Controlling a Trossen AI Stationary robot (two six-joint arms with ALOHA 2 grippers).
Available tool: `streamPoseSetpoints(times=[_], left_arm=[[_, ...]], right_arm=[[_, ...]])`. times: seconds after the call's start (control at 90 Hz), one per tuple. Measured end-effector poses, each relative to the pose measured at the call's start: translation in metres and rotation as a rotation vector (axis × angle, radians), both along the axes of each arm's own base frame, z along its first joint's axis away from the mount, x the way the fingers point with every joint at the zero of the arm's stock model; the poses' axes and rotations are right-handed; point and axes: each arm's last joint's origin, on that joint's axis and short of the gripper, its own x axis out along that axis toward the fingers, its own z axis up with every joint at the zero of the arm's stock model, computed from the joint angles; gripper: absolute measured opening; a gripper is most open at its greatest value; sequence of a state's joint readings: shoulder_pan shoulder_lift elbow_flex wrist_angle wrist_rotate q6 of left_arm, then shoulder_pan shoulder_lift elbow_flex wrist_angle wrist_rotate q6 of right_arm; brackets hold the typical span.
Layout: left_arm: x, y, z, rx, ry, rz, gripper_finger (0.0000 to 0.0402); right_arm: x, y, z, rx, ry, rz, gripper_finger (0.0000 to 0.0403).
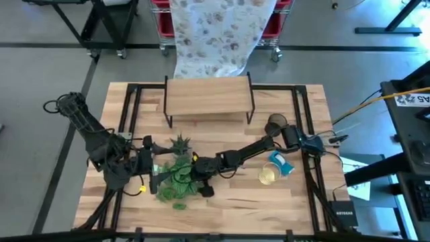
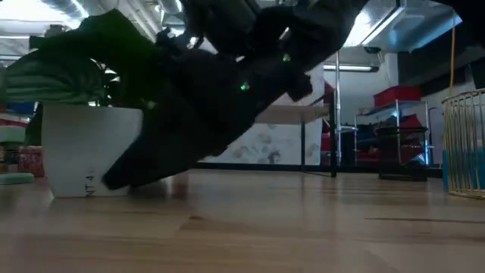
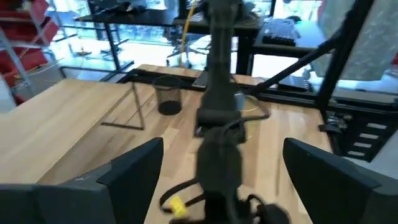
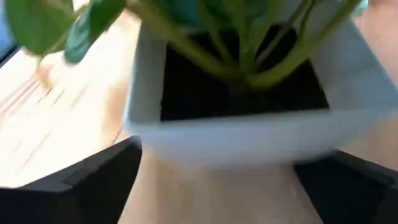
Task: Stock shelves
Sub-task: Remove the potted plant on the shelf, then return to Home Position
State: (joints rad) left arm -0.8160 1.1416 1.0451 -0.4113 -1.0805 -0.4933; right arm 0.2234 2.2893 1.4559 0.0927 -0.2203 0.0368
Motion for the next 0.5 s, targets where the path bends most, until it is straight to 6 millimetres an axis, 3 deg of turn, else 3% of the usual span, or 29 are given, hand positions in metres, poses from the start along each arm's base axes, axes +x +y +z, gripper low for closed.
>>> streamPoseSetpoints(times=[0.222,0.5], left_arm=[[-0.006,0.018,-0.016,-0.043,0.04,0.18,0.0314],[-0.014,0.071,-0.045,-0.21,0.233,0.523,0.0314]], right_arm=[[-0.037,0.003,0.023,-0.162,0.1,-0.035,0.0386],[-0.099,-0.012,0.065,-0.29,0.132,-0.173,0.0385]])
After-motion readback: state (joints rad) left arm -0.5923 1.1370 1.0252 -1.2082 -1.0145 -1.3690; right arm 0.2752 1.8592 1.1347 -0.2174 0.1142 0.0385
